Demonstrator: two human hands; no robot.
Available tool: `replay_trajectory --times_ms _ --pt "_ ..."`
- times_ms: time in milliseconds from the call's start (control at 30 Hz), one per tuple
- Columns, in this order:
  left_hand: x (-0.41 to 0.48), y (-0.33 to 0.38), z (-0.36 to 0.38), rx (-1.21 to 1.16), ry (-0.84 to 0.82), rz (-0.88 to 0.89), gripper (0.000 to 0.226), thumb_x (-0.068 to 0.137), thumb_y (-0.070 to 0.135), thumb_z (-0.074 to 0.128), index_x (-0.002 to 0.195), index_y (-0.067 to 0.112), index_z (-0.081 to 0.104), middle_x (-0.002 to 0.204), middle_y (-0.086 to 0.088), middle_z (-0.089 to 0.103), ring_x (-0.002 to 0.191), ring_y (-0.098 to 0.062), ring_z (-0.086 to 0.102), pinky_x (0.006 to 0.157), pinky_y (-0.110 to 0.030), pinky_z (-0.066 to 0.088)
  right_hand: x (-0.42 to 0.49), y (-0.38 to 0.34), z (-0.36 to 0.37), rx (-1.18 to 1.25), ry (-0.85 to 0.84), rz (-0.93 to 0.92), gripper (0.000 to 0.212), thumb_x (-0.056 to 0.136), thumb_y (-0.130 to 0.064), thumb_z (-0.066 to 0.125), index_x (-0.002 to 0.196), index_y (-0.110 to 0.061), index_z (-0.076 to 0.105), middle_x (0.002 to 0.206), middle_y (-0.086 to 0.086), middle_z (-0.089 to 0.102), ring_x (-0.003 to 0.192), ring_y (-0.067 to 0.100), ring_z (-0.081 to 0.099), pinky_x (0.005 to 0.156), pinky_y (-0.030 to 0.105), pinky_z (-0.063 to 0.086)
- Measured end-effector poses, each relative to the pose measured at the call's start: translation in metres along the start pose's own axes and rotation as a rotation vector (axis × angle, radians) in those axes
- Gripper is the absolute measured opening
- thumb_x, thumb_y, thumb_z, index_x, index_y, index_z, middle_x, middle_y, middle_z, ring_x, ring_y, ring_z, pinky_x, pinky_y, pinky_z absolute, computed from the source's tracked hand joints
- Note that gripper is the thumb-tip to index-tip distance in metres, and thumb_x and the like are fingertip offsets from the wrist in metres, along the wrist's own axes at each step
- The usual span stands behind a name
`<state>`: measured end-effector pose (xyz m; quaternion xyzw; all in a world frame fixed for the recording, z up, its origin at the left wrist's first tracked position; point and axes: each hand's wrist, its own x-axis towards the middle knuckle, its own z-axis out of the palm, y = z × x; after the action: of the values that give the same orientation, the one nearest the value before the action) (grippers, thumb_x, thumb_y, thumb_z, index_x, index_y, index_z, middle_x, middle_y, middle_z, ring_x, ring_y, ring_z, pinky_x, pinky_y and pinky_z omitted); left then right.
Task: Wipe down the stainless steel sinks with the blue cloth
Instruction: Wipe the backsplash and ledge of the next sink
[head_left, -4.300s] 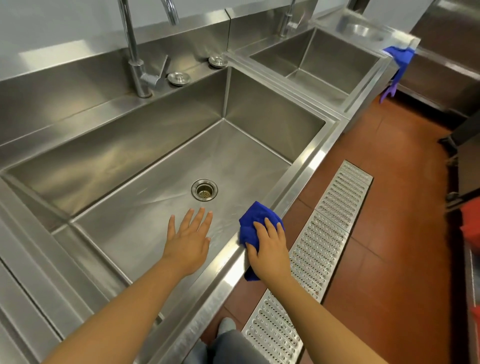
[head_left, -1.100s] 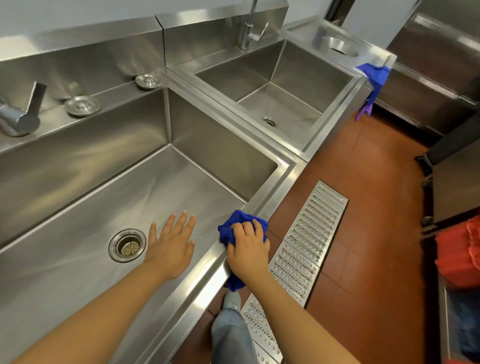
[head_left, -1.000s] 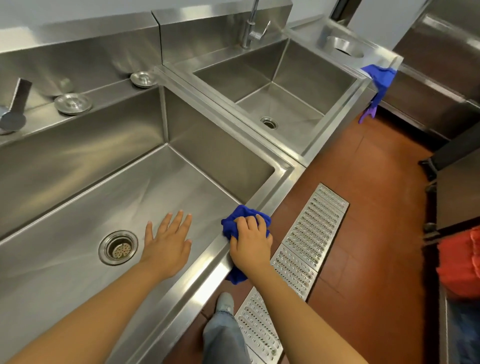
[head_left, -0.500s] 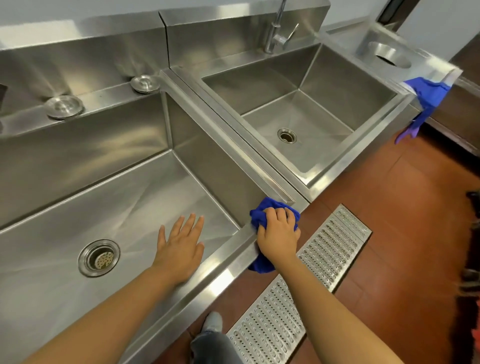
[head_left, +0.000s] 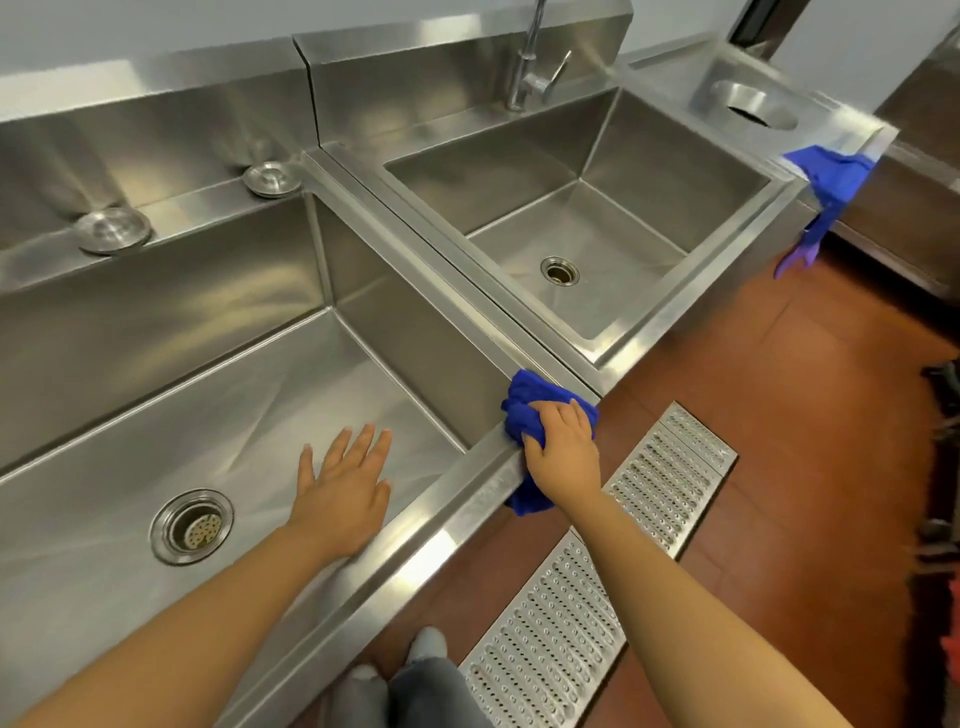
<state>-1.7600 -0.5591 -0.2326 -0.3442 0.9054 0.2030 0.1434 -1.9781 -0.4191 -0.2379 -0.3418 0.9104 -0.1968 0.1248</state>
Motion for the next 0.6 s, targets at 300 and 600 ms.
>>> replay_trajectory --times_ms 300,600 --pt "0.025 0.026 -0.022 0.047 0.039 0.095 0.059 0.104 0.035 0.020 0.152 0.024 -0.013 0.161 0.004 -0.013 0.148 -0.019 -0.011 0.117 -0.050 -0.004 0.002 0.003 -0.001 -0.093 -0.056 0.004 0.044 0.097 -0.024 0.045 0.141 -0.023 0.042 0.155 -0.001 0.030 0.148 0.023 0.007 0.109 0.049 0.030" --pt "0.089 0.037 -0.015 -0.003 -0.010 -0.045 0.058 0.104 0.035 0.019 0.153 0.023 -0.011 0.161 0.004 -0.012 0.148 -0.018 -0.009 0.117 -0.050 -0.005 0.066 0.035 -0.016 -0.247 -0.126 -0.294 0.044 0.087 -0.023 0.051 0.131 -0.023 0.056 0.147 -0.001 0.044 0.142 0.024 0.031 0.103 0.057 0.036"
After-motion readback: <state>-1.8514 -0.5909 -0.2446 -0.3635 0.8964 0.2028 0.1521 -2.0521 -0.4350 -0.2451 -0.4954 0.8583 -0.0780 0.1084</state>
